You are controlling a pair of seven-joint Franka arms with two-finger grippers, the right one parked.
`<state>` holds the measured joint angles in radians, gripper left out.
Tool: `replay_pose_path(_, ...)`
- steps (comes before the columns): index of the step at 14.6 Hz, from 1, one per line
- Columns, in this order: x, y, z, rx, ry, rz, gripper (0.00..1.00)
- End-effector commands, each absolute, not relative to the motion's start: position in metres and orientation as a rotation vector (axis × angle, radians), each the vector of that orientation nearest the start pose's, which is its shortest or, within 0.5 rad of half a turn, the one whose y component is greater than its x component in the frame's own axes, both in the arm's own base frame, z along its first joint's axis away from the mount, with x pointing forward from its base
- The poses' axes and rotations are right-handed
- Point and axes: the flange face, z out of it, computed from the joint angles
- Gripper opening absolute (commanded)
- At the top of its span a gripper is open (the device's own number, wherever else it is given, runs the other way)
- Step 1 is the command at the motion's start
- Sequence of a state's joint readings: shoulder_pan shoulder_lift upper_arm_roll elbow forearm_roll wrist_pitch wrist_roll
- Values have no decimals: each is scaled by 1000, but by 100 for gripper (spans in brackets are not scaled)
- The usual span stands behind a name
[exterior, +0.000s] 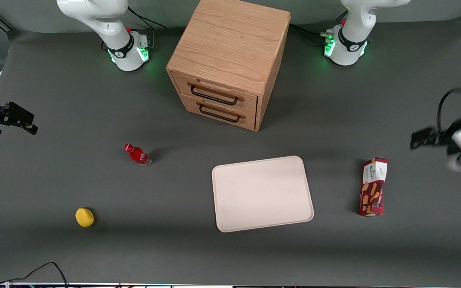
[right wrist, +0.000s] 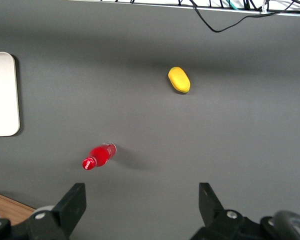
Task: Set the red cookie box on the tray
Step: 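Move the left gripper down over the red tartan cookie box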
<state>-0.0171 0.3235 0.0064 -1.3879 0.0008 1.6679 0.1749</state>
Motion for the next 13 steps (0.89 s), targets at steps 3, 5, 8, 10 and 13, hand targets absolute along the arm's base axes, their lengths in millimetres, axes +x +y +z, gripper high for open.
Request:
replay_pose_path(3, 710, -37, 404, -2999, 345, 98, 100)
replay_pose_path(5, 720, -37, 354, -2997, 351, 115, 100)
replay_pose_path(8, 726, -26, 289, -2993, 368, 113, 100)
replay_pose_path(10, 727, -22, 249, -2995, 382, 91, 100)
replay_pose_path(13, 726, -14, 222, -2994, 420, 106, 94)
